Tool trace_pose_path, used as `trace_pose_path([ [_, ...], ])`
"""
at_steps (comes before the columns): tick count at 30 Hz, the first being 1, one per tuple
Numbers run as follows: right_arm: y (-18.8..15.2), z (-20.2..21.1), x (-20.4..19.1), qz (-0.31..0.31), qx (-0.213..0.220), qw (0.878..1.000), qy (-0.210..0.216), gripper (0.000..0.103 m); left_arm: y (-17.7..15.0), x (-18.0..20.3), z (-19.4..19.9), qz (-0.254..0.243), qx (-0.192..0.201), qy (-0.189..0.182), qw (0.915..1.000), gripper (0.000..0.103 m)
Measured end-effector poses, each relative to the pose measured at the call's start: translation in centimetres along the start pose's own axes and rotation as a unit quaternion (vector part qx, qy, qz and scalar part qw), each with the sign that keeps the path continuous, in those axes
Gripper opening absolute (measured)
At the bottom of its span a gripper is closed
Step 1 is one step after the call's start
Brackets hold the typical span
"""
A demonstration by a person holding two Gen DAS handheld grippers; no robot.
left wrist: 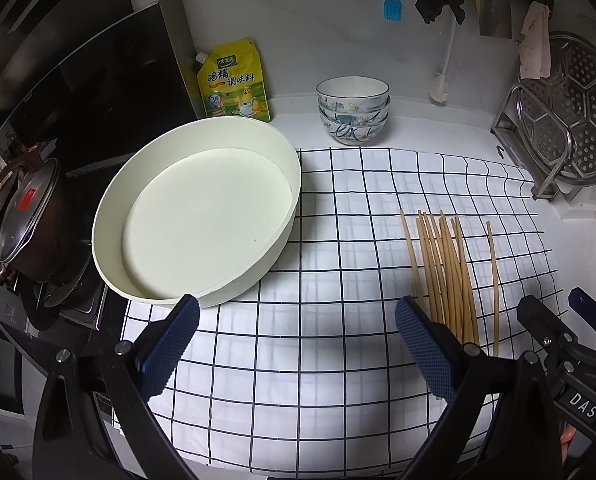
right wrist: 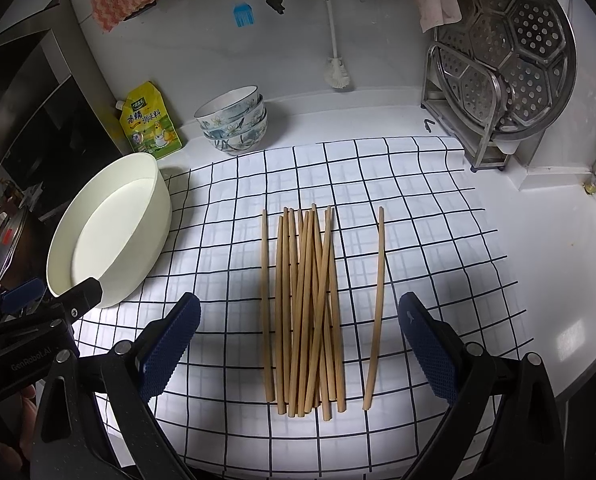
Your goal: Organize utensils
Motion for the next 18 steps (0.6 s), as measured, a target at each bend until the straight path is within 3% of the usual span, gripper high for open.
trace_pose_path([
  [18,0.11,0.10,0.05,-0.001,0.002,1.000,0.001,0.095,0.22,-0.15,0.05,-0.001,0.001,0.000,1.0000,0.097],
])
Point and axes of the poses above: each gripper's, at about its wrist camera, not at the fingertips, and z roughly against the way its jaws point, x to its right, y to its top, the point moved 9 cm from there along -z, roughly the way its jaws point, and after that the axes turned 13 degrees about -y, right-handed, at the moved point
